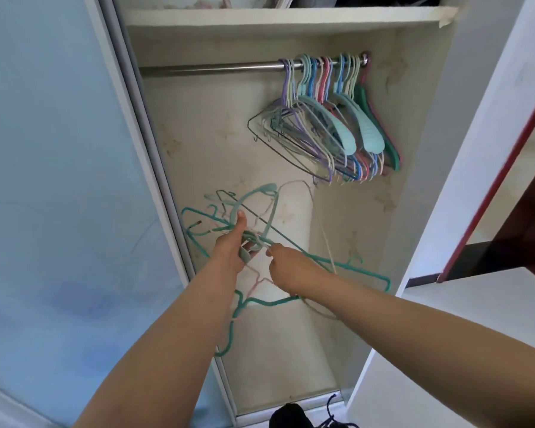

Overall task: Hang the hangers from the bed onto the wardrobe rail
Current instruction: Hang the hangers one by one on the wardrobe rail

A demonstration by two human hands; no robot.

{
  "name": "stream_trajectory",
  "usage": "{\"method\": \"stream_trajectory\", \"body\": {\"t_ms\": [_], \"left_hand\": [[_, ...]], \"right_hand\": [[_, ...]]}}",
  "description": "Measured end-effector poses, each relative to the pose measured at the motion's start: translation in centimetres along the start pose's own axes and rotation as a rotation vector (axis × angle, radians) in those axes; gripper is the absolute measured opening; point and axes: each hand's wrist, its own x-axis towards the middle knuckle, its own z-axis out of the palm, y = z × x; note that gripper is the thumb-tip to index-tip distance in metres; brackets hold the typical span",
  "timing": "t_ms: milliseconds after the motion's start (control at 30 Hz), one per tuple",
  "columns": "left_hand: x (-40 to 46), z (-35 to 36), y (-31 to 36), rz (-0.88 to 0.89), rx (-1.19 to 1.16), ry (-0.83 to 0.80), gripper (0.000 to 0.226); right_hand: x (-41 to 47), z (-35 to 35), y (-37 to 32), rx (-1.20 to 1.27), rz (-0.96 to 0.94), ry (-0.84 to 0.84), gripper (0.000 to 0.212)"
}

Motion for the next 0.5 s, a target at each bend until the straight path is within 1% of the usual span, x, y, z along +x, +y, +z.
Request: {"method": "stream_trajectory", "body": {"t_ms": [67,133,167,267,367,433,500], "left_hand": [[-0.3,-0.1,-0.5,-0.05,-0.063,-0.071,0.05],[-0.2,-0.1,-1.2,-0.092,-0.086,-0.128,0.048],[-0.3,-0.1,-1.5,-0.111,-0.105,-0.164,0.042],[-0.9,0.2,-1.7,-0.159,-0.155,-0.262,0.015],[-1.5,0.3,-1.6,-0.171,-0.189,-0.357,0.003],[-2.2,0.4,-1.4,-0.172,-0.231,-0.382,0.008],[-2.6,0.6,-1.1,-0.172,-0.246,-0.358,0.011]], "right_hand": [[0.0,-0.5,0.3,0.012,-0.032,0.083,0.031],[-0.1,-0.8,0.5,0.05,-0.035,0.108,0.031],[-0.1,-0.8,0.6,0.067,-0.028,0.116,0.031],[-0.1,-0.9,1.1,0.108,-0.004,0.154,0.034],[-0.3,-1.0,1.6,0.136,0.019,0.207,0.038],[-0.4,-1.1,2.0,0.129,0.046,0.25,0.039],[-0.4,-1.2,2.5,0.099,0.063,0.28,0.04]]}}
